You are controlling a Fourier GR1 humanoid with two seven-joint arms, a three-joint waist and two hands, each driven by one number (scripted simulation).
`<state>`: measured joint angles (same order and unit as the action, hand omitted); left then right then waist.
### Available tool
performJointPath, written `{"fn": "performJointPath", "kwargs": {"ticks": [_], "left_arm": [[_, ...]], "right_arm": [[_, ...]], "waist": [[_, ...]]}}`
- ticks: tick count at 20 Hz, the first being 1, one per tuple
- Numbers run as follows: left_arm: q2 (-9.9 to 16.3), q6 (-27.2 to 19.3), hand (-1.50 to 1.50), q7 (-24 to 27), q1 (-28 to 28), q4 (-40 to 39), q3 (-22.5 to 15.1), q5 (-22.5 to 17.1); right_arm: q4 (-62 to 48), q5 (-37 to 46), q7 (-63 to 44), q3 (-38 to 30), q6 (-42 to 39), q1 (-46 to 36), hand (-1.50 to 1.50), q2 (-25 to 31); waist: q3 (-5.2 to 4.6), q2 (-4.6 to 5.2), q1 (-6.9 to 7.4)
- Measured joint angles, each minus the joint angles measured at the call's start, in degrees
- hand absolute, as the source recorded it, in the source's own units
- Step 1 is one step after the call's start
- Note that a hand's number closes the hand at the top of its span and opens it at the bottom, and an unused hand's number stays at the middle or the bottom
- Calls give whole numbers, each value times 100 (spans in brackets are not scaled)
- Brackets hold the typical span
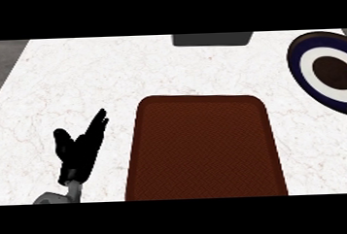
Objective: Pick the sweet potato from the tray and place it in the plate
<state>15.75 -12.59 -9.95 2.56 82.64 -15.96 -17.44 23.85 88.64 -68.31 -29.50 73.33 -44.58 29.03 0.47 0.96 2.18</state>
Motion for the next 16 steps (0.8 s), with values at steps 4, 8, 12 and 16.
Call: {"fn": "performJointPath", "kwargs": {"ticks": [4,8,12,16], "left_arm": [[-38,21,0,46,16,-60,2,33],[-42,50,0,73,-7,-63,29,33],[-78,39,0,103,-29,-48,7,75],[-51,60,0,124,-88,-47,73,55]], "right_arm": [[-299,-834,469,12,13,-137,-150,-65],[-149,-1562,1193,145,134,-100,-150,-140],[317,-2098,1802,330,446,57,-150,-214],[969,-2689,2144,546,721,314,-150,-225]], "waist": [[15,0,19],[25,-7,11],[31,-11,-5],[29,-31,-48]]}}
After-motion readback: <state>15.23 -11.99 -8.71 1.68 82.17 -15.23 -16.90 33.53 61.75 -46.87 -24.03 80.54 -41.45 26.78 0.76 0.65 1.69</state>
